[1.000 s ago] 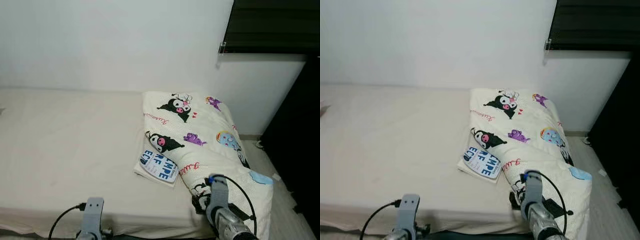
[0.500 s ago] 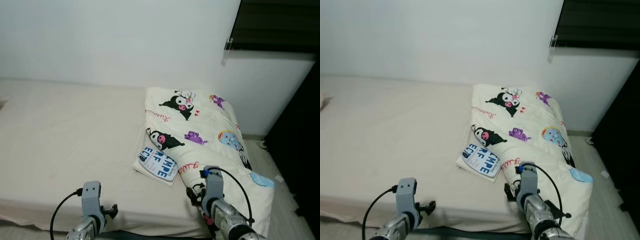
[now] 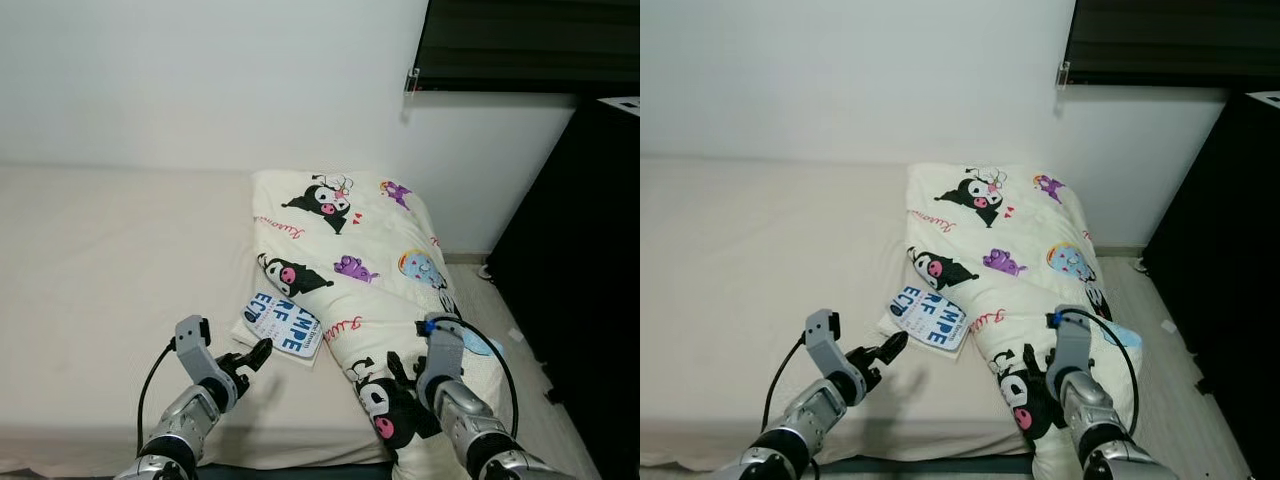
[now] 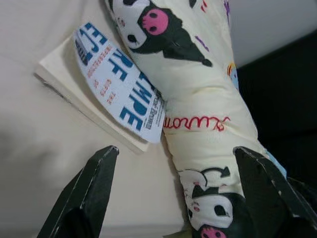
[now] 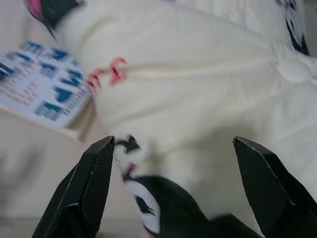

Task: Clean up the room

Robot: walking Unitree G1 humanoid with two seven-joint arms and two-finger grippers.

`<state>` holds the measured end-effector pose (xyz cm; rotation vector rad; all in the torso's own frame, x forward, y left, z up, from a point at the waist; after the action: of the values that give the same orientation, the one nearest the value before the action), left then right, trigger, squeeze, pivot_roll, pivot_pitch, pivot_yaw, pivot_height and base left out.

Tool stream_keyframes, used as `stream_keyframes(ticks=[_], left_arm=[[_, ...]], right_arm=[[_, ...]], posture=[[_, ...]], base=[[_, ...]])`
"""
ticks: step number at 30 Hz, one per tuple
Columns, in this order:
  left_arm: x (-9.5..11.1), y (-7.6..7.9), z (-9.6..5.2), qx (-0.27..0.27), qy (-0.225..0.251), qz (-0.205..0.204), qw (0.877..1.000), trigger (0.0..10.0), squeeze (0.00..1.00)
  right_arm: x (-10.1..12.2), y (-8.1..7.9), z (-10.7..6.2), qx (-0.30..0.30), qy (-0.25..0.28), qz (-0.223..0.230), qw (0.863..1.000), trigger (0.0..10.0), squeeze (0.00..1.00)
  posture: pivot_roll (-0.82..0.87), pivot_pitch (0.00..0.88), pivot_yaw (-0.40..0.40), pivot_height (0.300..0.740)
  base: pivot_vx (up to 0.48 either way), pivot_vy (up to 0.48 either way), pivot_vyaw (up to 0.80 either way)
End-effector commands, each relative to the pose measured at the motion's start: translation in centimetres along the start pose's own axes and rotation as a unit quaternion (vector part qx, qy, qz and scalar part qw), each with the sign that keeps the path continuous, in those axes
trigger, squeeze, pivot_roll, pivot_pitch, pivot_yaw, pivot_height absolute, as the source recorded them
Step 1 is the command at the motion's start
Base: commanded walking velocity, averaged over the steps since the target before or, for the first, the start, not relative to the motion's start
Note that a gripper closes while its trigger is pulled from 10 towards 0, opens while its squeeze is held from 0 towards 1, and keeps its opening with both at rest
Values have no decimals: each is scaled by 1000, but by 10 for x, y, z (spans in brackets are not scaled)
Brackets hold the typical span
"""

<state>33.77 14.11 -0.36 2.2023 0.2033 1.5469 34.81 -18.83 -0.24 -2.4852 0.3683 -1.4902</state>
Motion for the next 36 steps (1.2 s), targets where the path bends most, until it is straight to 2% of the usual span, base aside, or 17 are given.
stream_keyframes(ticks=[1, 4, 6, 8, 11, 13, 15, 16, 19, 21, 22, 24, 31, 36], left_arm=[[3, 5, 4, 6, 12, -10, 1000, 10000, 0], [2, 0, 5, 57, 11, -42, 997, 10000, 0], [2, 0, 5, 57, 11, -42, 997, 10000, 0], [-5, -2, 4, 69, 1, -76, 995, 10000, 0], [-7, -2, 3, 67, 0, -91, 994, 10000, 0], [-9, -1, 2, 61, 1, -116, 991, 10000, 0], [-9, -1, 2, 61, 1, -116, 991, 10000, 0], [-9, -3, 2, 66, 5, -135, 989, 10000, 0], [-8, -5, 2, 71, 10, -152, 986, 10000, 0], [-7, -4, 3, 73, 15, -171, 982, 10000, 0], [-7, -4, 3, 73, 15, -171, 982, 10000, 0], [-5, 6, 7, 49, 21, -184, 982, 10000, 0], [-1, 13, 10, 28, 34, -203, 978, 10000, 0], [14, 18, 14, 5, 66, -208, 976, 10000, 0]], right_arm=[[2, 5, -1, -4, 7, 8, 1000, 10000, 0], [15, 7, 0, -7, 27, 13, 1000, 10000, 0], [15, 7, 0, -7, 27, 13, 1000, 10000, 0], [29, 10, 0, -12, 47, 19, 999, 10000, 0], [36, 11, 0, -13, 58, 22, 998, 10000, 0], [55, 12, 0, -6, 87, 27, 996, 10000, 0], [55, 12, 0, -6, 87, 27, 996, 10000, 0], [64, 12, 0, 0, 101, 28, 995, 10000, 0], [74, 11, -1, 7, 114, 30, 993, 10000, 0], [88, 7, -2, 24, 137, 32, 990, 10000, 0], [88, 7, -2, 24, 137, 32, 990, 10000, 0], [103, -3, -4, 55, 162, 28, 985, 10000, 0], [112, -11, -7, 81, 177, 26, 981, 10000, 0], [125, -30, -14, 128, 200, 21, 971, 10000, 0]], posture=[[81, 63, -19, 724], [68, 67, -18, 724], [68, 67, -18, 724], [57, 68, -16, 714], [53, 69, -15, 709], [44, 69, -12, 699], [44, 69, -12, 699], [40, 70, -11, 694], [39, 71, -10, 689], [38, 73, -11, 679], [38, 73, -11, 679], [28, 76, -10, 664], [16, 88, -11, 649], [4, 116, -5, 629]], base=[[0, 0, -744], [0, 0, 0], [0, 0, 0], [0, 0, 0], [0, 0, 0], [0, 0, 0], [0, 0, 0], [0, 0, 0], [0, 0, 0], [0, 0, 0], [0, 0, 0], [0, 0, 0], [0, 0, 0], [0, 0, 0]])
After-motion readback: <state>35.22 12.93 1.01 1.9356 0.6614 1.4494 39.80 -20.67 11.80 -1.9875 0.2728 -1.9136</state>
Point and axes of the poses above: a point about 5 cm out from each wrist's last joint towards the gripper, its own z axis pointing out of the wrist towards the gripper, its own x axis along the axis of the wrist's last joint, y = z × x, the point moved 4 cm from there along z, pointing out of the wrist towards the gripper, and after that the axes turned 14 degrees about z, right-handed, at the moved point
